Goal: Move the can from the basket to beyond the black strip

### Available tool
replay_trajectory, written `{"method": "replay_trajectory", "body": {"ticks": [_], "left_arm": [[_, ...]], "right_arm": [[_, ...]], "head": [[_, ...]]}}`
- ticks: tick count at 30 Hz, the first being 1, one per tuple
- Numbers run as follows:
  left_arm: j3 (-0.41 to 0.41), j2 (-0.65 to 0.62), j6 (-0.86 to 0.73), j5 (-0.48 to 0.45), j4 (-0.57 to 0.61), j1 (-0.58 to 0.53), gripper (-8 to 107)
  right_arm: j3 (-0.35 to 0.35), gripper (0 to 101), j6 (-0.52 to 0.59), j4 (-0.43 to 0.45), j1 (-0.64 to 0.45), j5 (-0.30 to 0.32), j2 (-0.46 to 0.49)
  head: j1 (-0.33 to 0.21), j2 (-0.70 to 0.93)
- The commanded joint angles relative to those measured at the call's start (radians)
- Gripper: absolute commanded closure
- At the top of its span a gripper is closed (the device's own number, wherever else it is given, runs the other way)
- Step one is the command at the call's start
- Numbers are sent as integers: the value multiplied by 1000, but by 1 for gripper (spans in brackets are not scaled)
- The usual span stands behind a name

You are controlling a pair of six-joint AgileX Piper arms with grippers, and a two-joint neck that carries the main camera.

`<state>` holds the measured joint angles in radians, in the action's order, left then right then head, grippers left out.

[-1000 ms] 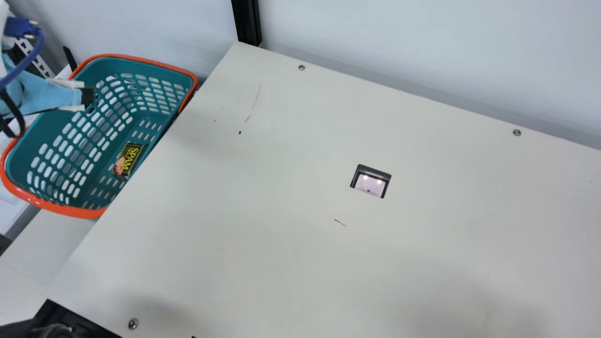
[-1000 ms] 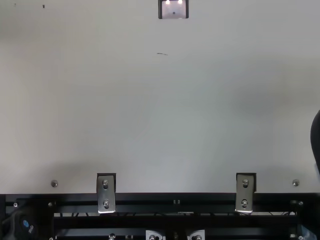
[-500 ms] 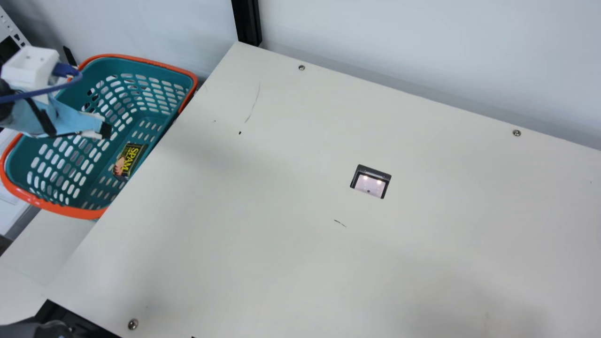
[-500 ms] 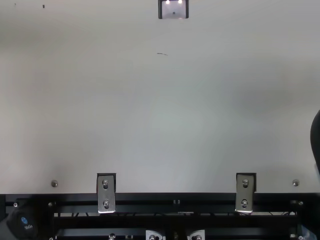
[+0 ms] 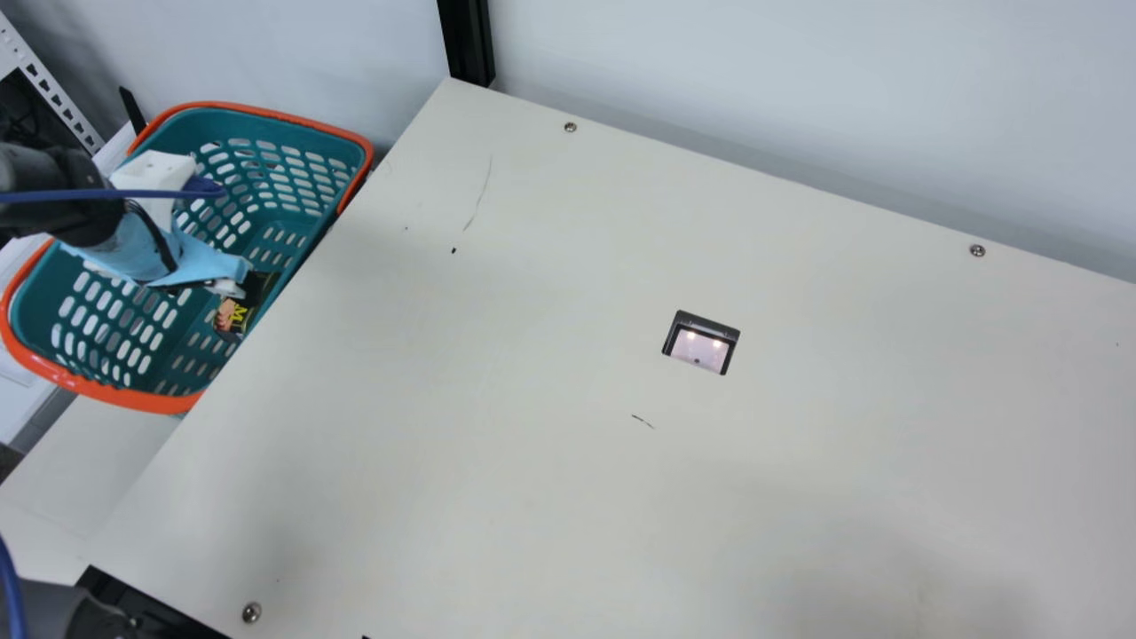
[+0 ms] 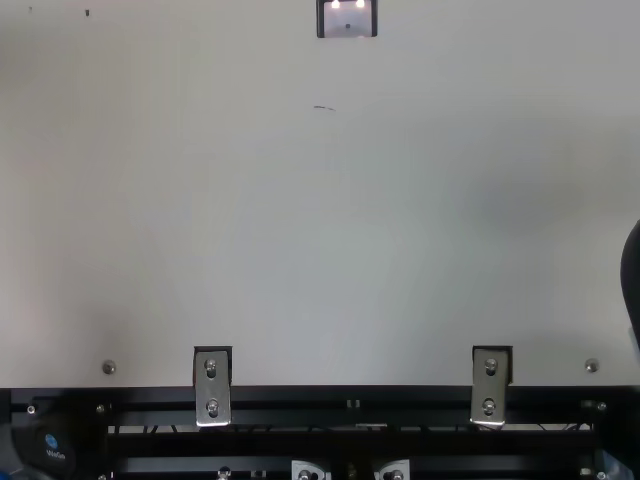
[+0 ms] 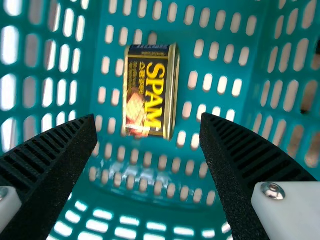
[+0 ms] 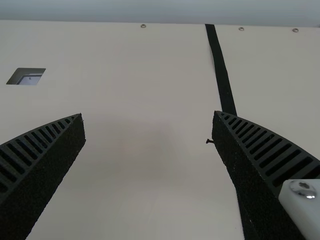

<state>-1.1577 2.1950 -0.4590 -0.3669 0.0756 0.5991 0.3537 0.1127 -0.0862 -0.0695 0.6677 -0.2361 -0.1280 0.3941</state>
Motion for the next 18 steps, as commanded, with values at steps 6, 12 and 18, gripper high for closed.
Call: {"method": "replay_trajectory", "body": {"ticks": [6, 12, 18], "left_arm": [[-137, 122, 40, -33, -34, -18, 9], [-233, 202, 60, -65, -59, -21, 9], [-296, 269, 63, -89, -63, -21, 9]], "right_arm": [[0, 0, 0, 0, 0, 0, 0], [0, 0, 0, 0, 0, 0, 0], [0, 0, 0, 0, 0, 0, 0]], "head": [[-30, 16], [-30, 16], [-30, 16]]}}
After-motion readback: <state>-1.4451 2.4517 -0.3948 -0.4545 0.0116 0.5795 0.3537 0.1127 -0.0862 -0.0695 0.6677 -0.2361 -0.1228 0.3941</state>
